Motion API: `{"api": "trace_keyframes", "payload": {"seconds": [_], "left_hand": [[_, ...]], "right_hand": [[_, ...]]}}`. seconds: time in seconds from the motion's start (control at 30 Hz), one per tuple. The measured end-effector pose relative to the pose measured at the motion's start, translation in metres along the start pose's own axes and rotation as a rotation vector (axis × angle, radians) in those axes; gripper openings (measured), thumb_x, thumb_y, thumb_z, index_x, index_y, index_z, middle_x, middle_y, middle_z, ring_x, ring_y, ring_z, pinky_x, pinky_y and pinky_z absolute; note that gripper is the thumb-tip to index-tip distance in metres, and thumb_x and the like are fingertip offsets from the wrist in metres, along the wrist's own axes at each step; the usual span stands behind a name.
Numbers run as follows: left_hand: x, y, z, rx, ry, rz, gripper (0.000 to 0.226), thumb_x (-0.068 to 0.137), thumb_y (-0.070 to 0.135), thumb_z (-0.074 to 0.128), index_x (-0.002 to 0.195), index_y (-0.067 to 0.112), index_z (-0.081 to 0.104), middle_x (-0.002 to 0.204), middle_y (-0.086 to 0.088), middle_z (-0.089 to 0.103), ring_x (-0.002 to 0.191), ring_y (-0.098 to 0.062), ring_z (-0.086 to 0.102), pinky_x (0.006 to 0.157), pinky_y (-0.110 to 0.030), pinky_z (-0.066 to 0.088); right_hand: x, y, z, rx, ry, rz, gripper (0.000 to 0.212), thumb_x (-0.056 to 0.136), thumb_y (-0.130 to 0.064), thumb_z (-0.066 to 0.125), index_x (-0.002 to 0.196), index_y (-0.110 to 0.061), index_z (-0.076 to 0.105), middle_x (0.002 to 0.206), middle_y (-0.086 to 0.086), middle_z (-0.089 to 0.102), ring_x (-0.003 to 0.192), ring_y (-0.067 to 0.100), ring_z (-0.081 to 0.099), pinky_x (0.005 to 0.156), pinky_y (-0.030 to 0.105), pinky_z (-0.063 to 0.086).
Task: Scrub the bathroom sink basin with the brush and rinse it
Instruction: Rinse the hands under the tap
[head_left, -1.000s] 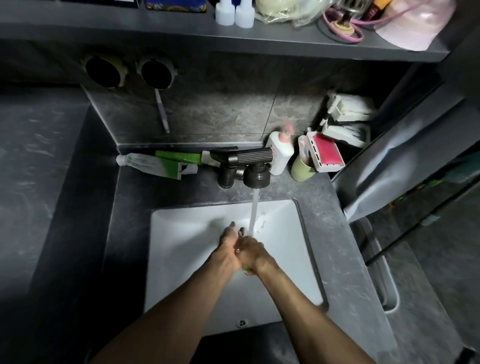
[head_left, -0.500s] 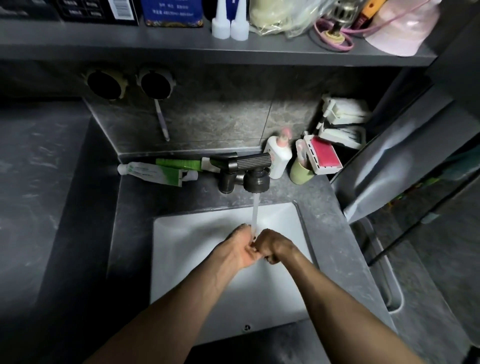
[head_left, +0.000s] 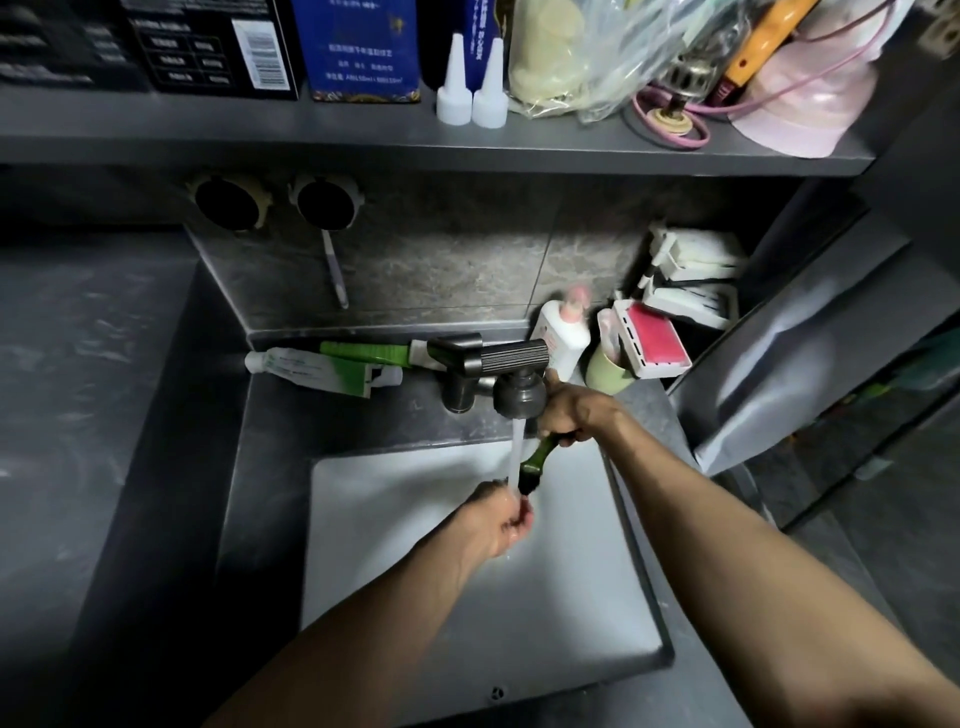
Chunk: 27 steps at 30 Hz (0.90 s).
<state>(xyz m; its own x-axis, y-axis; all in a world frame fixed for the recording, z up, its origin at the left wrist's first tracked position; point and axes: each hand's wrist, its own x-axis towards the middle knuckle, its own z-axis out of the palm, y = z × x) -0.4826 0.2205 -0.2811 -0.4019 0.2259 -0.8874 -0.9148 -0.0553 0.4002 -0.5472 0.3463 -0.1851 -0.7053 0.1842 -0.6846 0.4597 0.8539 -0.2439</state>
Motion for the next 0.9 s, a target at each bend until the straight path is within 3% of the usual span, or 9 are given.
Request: {"api": "trace_keyframes", "payload": {"seconds": [0.13, 0.23, 0.4, 0.47, 0.5, 0.57, 0.7, 0.8, 0.9], "left_hand": [[0.002, 0.004, -0.015, 0.166, 0.046, 0.024, 0.031, 0.103, 0.008, 0.038, 0.077, 0.015, 0.053, 0.052, 0.004, 0.041, 0.030, -0.002, 0.033, 0.032, -0.011, 0.024], [0.003, 0.004, -0.036, 0.303, 0.139, 0.068, 0.031, 0.103, 0.014, 0.039, 0.075, 0.015, 0.052, 0.059, 0.003, 0.040, 0.035, -0.004, 0.030, 0.035, -0.013, 0.021], [0.012, -0.006, -0.094, 0.550, 0.206, 0.159, 0.030, 0.105, 0.012, 0.038, 0.078, 0.015, 0.052, 0.069, -0.001, 0.047, 0.055, -0.015, 0.040, 0.047, -0.022, 0.027], [0.016, -0.012, -0.118, 0.800, 0.280, 0.251, 0.029, 0.102, 0.016, 0.043, 0.083, 0.008, 0.063, 0.081, -0.008, 0.064, 0.072, -0.027, 0.062, 0.056, -0.026, 0.044], [0.017, -0.017, -0.129, 0.945, 0.310, 0.290, 0.029, 0.101, 0.019, 0.044, 0.093, 0.004, 0.067, 0.094, -0.013, 0.070, 0.089, -0.033, 0.068, 0.070, -0.031, 0.053], [0.015, -0.028, -0.149, 1.239, 0.383, 0.384, 0.033, 0.104, 0.027, 0.042, 0.112, 0.006, 0.067, 0.114, -0.013, 0.070, 0.109, -0.035, 0.066, 0.088, -0.035, 0.053], [0.016, -0.044, -0.180, 1.573, 0.346, 0.628, 0.029, 0.105, 0.025, 0.039, 0.109, 0.010, 0.064, 0.112, -0.009, 0.070, 0.107, -0.030, 0.064, 0.085, -0.033, 0.047], [0.020, -0.050, -0.197, 1.660, 0.326, 0.662, 0.028, 0.104, 0.020, 0.044, 0.109, 0.006, 0.067, 0.108, -0.012, 0.067, 0.105, -0.032, 0.064, 0.089, -0.035, 0.049], [0.036, -0.056, -0.218, 1.874, 0.193, 0.706, 0.040, 0.094, 0.018, 0.028, 0.084, 0.012, 0.066, 0.088, -0.007, 0.064, 0.090, -0.031, 0.064, 0.088, -0.041, 0.055]], "right_hand": [[-0.001, -0.007, 0.007, 0.038, 0.001, -0.076, 0.015, 0.089, -0.004, 0.054, 0.094, -0.008, 0.041, 0.044, -0.005, 0.054, 0.027, 0.002, 0.042, 0.032, 0.014, 0.032], [-0.004, -0.014, 0.020, 0.124, 0.049, -0.112, 0.015, 0.091, -0.014, 0.055, 0.079, -0.013, 0.046, 0.060, -0.004, 0.058, 0.043, 0.008, 0.053, 0.037, 0.017, 0.040], [-0.008, 0.009, 0.057, 0.160, -0.035, 0.018, 0.022, 0.089, -0.004, 0.039, 0.072, -0.015, 0.046, 0.071, 0.012, 0.068, 0.035, 0.013, 0.053, 0.037, 0.020, 0.040], [-0.011, 0.027, 0.075, 0.092, -0.035, 0.039, 0.013, 0.092, -0.012, 0.045, 0.081, -0.012, 0.052, 0.090, 0.013, 0.070, 0.051, 0.018, 0.059, 0.048, 0.024, 0.047], [-0.013, 0.037, 0.086, 0.050, 0.003, 0.048, 0.012, 0.095, -0.021, 0.047, 0.091, -0.013, 0.056, 0.102, 0.011, 0.068, 0.068, 0.022, 0.063, 0.060, 0.027, 0.051], [-0.017, 0.057, 0.118, -0.124, 0.105, 0.073, 0.025, 0.097, -0.030, 0.046, 0.112, -0.017, 0.059, 0.119, 0.008, 0.062, 0.102, 0.029, 0.064, 0.086, 0.031, 0.050], [-0.027, 0.080, 0.199, -0.275, 0.255, 0.156, 0.039, 0.099, -0.032, 0.033, 0.128, -0.016, 0.054, 0.124, 0.003, 0.056, 0.111, 0.023, 0.062, 0.094, 0.031, 0.047], [-0.042, 0.065, 0.244, -0.180, 0.010, 0.013, 0.048, 0.092, -0.022, 0.042, 0.139, -0.022, 0.051, 0.134, 0.004, 0.055, 0.120, 0.025, 0.057, 0.101, 0.030, 0.044], [-0.050, 0.046, 0.255, -0.192, -0.120, -0.115, 0.066, 0.087, -0.016, 0.037, 0.146, -0.045, 0.037, 0.137, 0.003, 0.055, 0.118, 0.026, 0.058, 0.097, 0.033, 0.047]]}}
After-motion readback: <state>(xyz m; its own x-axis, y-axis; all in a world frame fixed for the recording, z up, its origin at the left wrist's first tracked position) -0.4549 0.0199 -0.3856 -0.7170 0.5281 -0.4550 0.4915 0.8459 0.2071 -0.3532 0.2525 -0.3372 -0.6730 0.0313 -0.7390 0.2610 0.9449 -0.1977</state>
